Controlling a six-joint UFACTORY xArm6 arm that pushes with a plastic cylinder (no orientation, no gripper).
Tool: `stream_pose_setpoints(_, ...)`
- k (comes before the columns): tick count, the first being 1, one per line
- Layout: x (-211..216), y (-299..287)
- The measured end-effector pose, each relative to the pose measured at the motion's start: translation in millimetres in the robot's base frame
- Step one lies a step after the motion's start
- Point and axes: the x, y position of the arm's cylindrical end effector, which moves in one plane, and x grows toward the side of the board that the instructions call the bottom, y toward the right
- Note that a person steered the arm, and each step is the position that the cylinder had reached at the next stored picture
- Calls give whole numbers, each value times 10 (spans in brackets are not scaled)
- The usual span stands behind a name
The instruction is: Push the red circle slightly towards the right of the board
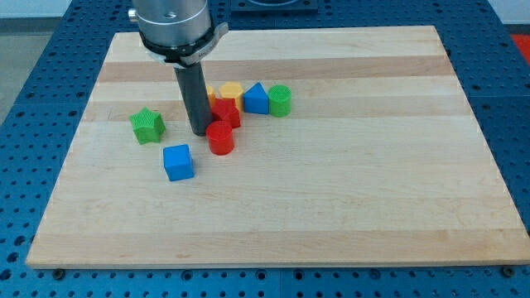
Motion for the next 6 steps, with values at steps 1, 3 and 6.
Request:
stream_pose_setpoints(1,0,0)
stream_pose_setpoints(3,173,-142)
stream_pose_setpoints(6,16,-28)
